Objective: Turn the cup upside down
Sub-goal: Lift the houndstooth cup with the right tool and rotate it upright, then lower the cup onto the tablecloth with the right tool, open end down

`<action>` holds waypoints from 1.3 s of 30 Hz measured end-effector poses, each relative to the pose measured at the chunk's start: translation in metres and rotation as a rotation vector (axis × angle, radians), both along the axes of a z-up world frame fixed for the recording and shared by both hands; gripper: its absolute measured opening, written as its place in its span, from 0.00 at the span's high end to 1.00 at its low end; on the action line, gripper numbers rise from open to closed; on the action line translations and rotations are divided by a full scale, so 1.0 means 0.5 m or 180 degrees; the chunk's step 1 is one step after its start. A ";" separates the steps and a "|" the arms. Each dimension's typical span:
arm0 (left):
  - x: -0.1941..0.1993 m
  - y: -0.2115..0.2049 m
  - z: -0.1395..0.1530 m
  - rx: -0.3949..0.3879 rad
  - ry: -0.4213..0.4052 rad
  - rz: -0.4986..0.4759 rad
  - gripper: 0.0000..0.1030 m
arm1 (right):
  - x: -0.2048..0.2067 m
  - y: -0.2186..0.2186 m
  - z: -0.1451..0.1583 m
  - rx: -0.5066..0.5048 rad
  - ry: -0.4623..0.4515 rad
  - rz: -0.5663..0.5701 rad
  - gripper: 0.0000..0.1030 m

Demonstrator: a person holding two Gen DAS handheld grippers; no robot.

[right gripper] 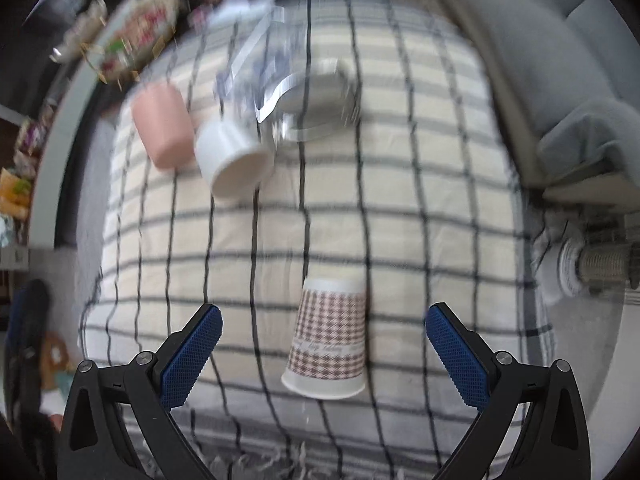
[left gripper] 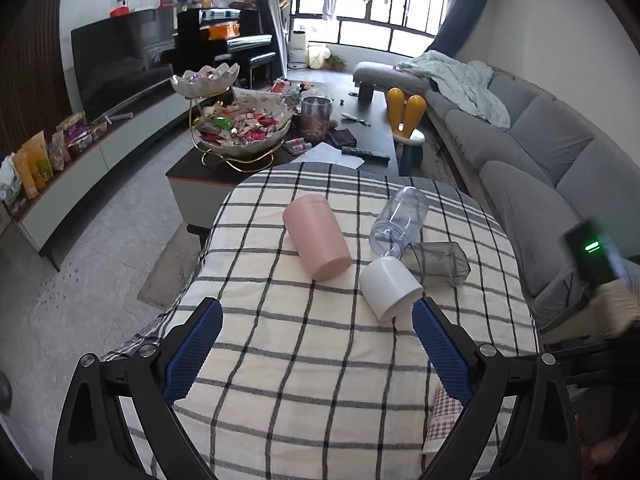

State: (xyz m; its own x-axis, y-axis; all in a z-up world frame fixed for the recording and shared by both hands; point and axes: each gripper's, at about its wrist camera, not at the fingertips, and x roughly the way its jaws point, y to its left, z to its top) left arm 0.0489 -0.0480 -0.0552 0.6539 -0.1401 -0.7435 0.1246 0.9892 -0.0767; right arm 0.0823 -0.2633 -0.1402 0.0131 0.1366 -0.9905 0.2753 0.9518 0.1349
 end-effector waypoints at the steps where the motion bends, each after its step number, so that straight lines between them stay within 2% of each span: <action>1: 0.006 0.002 -0.004 -0.0002 0.0013 0.0006 0.06 | 0.008 0.001 -0.017 0.0003 0.0140 0.0012 0.02; 4: 0.021 0.004 -0.015 -0.0010 0.0047 0.0032 0.06 | 0.034 0.003 -0.066 0.0016 0.0551 0.0069 0.03; 11: 0.062 0.014 -0.051 -0.0064 0.0203 0.0085 0.06 | 0.053 0.024 -0.168 0.0145 0.1233 0.0165 0.08; 13: 0.070 0.018 -0.056 -0.0077 0.0223 0.0112 0.06 | 0.051 0.023 -0.192 0.0168 0.1388 0.0137 0.13; 17: 0.086 0.024 -0.067 -0.0084 0.0244 0.0140 0.06 | 0.045 0.034 -0.224 0.0175 0.1541 0.0180 0.15; 20: 0.095 0.024 -0.078 -0.0099 0.0297 0.0147 0.06 | 0.038 0.042 -0.244 0.0148 0.1593 0.0183 0.24; 22: 0.097 0.020 -0.081 -0.0087 0.0321 0.0140 0.06 | 0.037 0.033 -0.247 0.0141 0.1610 0.0136 0.37; 24: 0.098 0.017 -0.086 -0.0094 0.0350 0.0123 0.06 | 0.024 0.033 -0.258 0.0190 0.1643 0.0127 0.44; 28: 0.093 0.016 -0.085 -0.0098 0.0345 0.0104 0.06 | -0.001 0.050 -0.253 0.0199 0.1510 0.0155 0.44; 31: 0.085 0.022 -0.072 -0.0091 0.0274 0.0108 0.06 | -0.017 0.062 -0.218 0.0206 0.1331 0.0135 0.44; 34: 0.073 0.039 -0.058 -0.0099 0.0179 0.0147 0.06 | -0.031 0.068 -0.142 0.0161 0.0860 0.0123 0.44; 39: 0.044 0.108 -0.039 -0.0332 0.0020 0.0350 0.06 | -0.047 0.125 0.008 0.0006 -0.0417 0.0251 0.44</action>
State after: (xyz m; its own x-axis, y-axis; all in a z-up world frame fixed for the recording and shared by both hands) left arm 0.0711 0.0061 -0.0746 0.6649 -0.1446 -0.7328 0.0151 0.9835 -0.1803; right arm 0.0590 -0.2007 -0.1360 0.1313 0.1442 -0.9808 0.1796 0.9695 0.1666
